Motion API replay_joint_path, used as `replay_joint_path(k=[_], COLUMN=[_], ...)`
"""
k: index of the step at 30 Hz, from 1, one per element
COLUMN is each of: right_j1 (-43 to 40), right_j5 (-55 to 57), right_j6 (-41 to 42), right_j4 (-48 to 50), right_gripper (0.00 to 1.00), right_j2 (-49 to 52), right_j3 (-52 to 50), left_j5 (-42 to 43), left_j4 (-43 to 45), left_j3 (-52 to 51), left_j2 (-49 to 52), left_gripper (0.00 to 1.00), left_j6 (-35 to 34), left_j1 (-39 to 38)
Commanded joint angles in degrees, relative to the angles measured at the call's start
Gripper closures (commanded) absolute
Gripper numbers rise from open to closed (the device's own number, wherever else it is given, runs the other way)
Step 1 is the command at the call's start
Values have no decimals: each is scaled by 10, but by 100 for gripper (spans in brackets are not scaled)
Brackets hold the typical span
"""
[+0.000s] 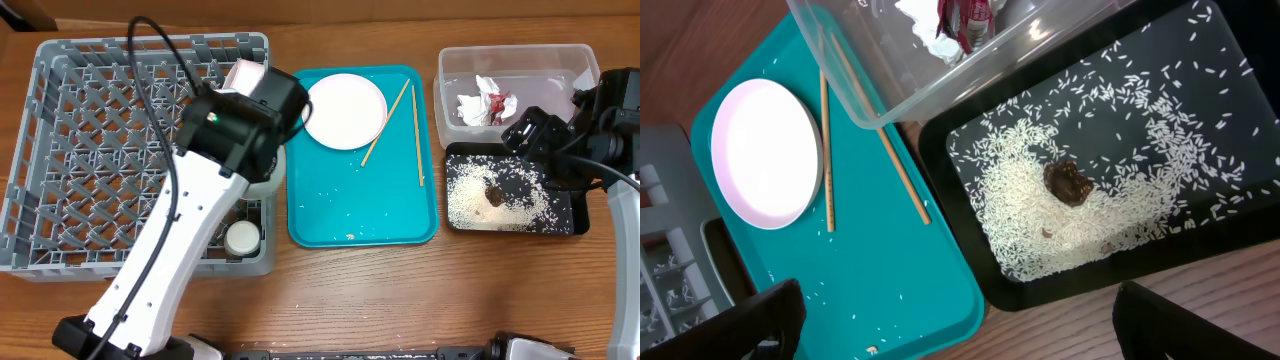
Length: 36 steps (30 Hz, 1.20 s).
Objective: Sort waste into correct bins and load items into the dishwasher
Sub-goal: 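Lift the green bowl with the left gripper over the rack, then lower the green bowl into the rack and open the left gripper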
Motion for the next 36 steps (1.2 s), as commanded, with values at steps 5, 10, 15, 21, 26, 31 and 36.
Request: replay_joint_path(k=[5,10,15,21,26,31,36], right_j1=[-3,-3,-3,-3,-3,-3,-3], right_j5=[4,4,4,4,4,4,4], right_j6=[-2,-2,-2,-2,-2,-2,-2], right_j4=[2,2,2,2,2,2,2], right_gripper=[0,0,0,0,0,0,0], right_j2=[1,1,1,1,1,1,1], right_j3=[12,12,12,12,12,12,12], left_j5=[-75,-116,-177,-254,-298,-356,-416], left_j4=[-1,-1,-1,52,154,250,314], left_j3=[-5,-8,-18,-78,-166,-221,-251], left_j2=[-9,-9,-9,-2,2,12,32], left_gripper=[96,96,96,96,96,96,96], left_j6=[-12,-42,-99,-147,-144,-136,-136], left_j1=[64,116,145,138,116,76,44])
